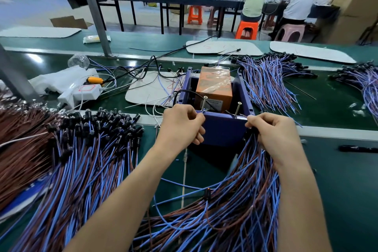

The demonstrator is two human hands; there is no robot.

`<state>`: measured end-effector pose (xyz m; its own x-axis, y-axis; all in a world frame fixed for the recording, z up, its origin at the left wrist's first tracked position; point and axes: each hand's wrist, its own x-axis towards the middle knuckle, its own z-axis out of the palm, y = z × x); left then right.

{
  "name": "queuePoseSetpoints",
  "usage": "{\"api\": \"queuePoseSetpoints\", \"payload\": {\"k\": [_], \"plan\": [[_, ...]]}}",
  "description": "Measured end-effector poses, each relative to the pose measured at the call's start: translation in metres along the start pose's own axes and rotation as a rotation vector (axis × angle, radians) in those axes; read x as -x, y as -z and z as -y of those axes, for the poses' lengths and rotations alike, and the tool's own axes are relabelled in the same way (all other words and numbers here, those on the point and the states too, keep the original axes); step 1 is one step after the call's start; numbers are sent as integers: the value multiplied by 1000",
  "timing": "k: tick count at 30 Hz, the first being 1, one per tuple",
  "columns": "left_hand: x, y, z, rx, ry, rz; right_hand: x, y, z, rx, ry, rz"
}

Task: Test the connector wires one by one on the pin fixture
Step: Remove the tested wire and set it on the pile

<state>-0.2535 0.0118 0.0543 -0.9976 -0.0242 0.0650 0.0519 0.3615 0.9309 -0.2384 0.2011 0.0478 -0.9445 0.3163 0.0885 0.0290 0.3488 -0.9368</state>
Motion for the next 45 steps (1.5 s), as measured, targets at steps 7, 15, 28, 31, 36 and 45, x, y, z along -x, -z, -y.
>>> {"api": "queuePoseSetpoints", "payload": {"k": [7, 15, 28, 31, 36, 45], "plan": [[-1, -1, 2, 7, 3, -19, 6, -9, 8, 49, 10, -5], [-1, 1, 4, 5, 0, -12, 8, -7, 10, 56, -9, 20], [35, 14, -42, 356, -66, 672, 44, 9, 62, -318, 201, 168], [44, 9, -57, 300, -114, 660, 57, 7, 78, -383, 242, 192], [46, 27, -80, 232, -238, 424, 63, 9, 78, -263, 427, 74], [56, 100, -93, 422, -511, 140, 99, -21, 10, 167, 404, 672]]}}
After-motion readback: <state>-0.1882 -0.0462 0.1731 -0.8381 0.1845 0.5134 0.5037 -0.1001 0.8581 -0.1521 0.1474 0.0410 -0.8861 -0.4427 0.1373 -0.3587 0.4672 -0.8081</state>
